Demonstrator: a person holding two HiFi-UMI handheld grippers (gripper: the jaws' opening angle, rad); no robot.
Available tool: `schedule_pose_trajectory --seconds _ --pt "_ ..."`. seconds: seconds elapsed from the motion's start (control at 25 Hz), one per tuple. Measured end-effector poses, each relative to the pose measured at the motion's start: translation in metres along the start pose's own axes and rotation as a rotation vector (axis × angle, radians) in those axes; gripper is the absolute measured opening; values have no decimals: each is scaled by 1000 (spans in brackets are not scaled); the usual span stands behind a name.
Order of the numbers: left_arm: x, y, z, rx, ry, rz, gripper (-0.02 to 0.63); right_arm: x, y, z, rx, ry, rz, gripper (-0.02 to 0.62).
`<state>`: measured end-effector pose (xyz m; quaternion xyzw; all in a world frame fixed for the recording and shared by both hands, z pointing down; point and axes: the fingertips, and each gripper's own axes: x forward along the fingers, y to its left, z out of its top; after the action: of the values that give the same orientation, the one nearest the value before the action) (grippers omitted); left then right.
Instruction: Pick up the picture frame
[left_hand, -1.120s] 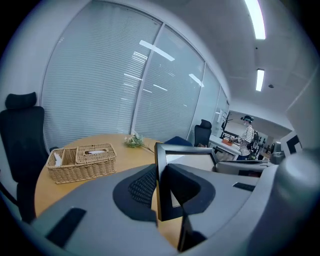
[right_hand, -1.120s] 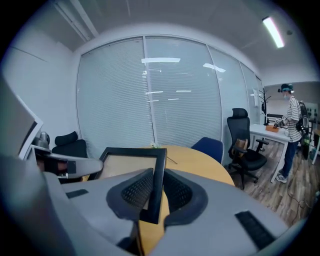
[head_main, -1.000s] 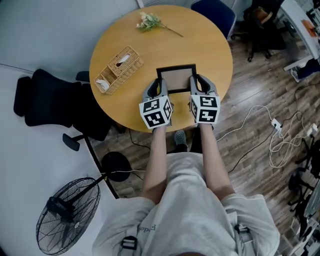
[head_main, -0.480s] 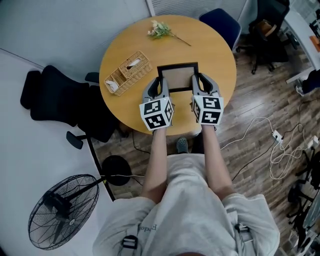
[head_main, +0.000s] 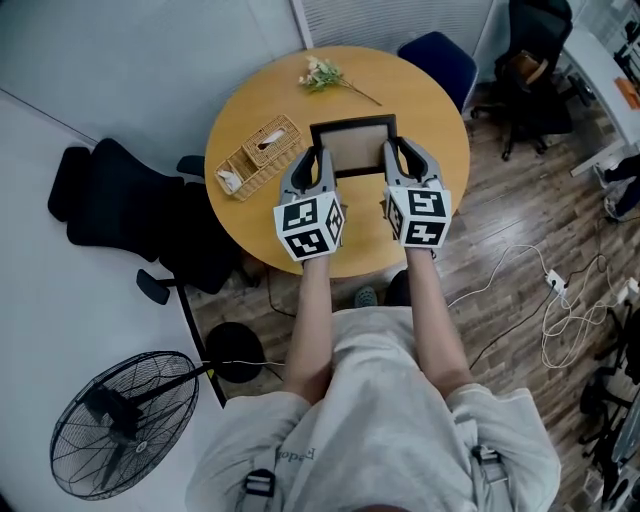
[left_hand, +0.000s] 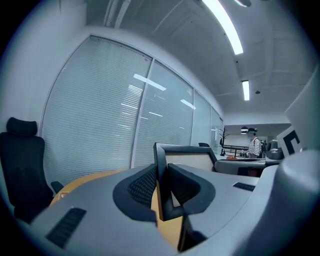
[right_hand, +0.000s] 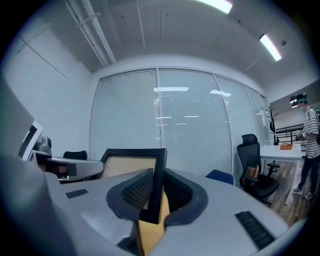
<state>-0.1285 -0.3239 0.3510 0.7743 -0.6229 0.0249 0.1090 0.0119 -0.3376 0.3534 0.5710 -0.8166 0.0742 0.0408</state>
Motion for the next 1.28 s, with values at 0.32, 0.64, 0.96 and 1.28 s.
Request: schedule_pose_trajectory --seconds 0.32,0.64,0.96,1.28 --pt "-8 2 12 14 -32 10 89 -3 6 12 -6 -31 24 71" --pt "-15 6 1 8 -14 12 89 -7 13 -1 9 -15 37 72" --pt "-14 -2 -13 0 8 -21 91 -14 4 -13 32 5 17 72" --pt "-13 3 -17 -4 20 -27 91 -12 8 -17 33 15 19 72"
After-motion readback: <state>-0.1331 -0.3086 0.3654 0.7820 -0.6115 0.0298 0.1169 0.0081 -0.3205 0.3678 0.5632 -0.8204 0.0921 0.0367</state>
